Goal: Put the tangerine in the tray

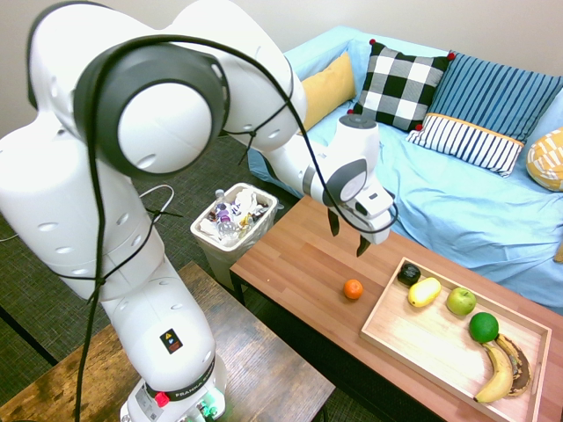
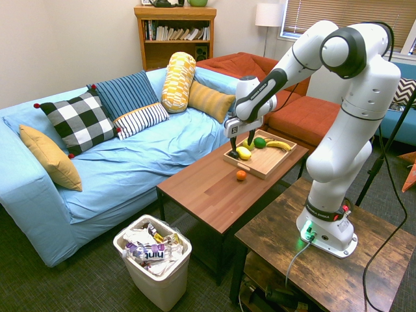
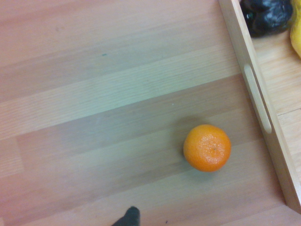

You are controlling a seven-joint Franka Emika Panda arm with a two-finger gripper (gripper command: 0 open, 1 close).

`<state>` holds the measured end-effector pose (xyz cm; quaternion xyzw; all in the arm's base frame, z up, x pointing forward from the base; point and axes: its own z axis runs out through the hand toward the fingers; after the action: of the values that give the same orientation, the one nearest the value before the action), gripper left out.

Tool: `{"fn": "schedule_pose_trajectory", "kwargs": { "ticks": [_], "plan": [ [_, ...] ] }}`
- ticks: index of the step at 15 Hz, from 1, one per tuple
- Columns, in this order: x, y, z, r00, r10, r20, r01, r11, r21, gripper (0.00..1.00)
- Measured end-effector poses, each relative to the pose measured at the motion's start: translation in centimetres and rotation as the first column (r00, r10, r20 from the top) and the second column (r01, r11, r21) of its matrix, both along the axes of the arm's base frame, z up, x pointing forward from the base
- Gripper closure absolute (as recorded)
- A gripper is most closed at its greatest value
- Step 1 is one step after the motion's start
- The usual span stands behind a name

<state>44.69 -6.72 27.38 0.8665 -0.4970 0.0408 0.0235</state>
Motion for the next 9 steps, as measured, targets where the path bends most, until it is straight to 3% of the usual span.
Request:
{"fn": "schedule_pose_trajectory", "kwargs": {
  "ticks": [9],
  "plan": [
    [1.7,-3.9,-12.8,0.99,-0.135,-0.045,0.135,0.991,-0.007,0.0]
  ]
}}
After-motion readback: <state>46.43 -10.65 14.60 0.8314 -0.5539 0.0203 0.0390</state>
